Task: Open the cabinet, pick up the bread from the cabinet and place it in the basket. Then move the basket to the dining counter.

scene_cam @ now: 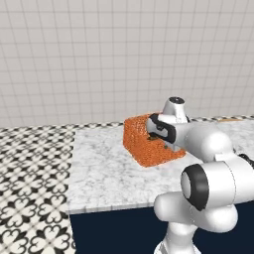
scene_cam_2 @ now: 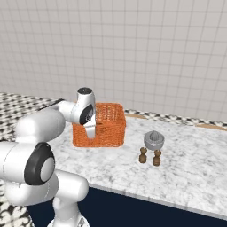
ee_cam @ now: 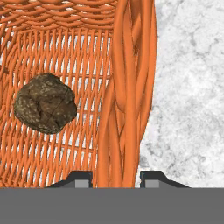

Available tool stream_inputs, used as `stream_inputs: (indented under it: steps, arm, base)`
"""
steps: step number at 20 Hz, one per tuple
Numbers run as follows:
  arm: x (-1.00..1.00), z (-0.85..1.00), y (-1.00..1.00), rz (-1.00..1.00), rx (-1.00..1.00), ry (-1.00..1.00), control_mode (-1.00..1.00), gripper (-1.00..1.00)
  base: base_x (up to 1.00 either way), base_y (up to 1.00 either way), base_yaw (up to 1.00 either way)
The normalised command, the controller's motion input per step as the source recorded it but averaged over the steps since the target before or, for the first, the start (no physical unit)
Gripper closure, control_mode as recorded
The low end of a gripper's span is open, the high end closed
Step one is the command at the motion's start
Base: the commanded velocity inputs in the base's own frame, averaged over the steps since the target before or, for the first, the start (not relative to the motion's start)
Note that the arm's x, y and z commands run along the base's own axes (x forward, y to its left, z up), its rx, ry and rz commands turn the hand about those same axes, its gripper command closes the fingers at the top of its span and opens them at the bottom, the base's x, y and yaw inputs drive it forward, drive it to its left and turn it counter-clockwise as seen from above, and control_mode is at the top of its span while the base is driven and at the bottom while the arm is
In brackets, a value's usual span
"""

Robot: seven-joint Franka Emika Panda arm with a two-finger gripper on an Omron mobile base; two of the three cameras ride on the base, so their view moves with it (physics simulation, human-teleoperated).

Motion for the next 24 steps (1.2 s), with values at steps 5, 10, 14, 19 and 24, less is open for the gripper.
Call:
stream_inputs:
  steps: [5,10,14,19,24]
  arm:
    - [0.05,-0.46,-0.02,0.0,0.0,0.03,-1.0,-1.0]
    - [-0.01,-0.03,0.0,0.0,0.0,0.0,-1.0,-1.0]
    - [-0.18,0.26,0.0,0.01,0.0,-0.01,-1.0,-1.0]
    - [-0.45,0.6,0.0,0.04,0.0,-0.1,-1.0,-1.0]
    - [-0.84,0.77,-0.06,0.11,-0.01,-0.13,-1.0,-1.0]
  base:
    - [0.0,0.0,0.0]
    - [0.0,0.0,0.0]
    - [0.0,0.0,0.0]
    - [0.0,0.0,0.0]
    - [0.0,0.0,0.0]
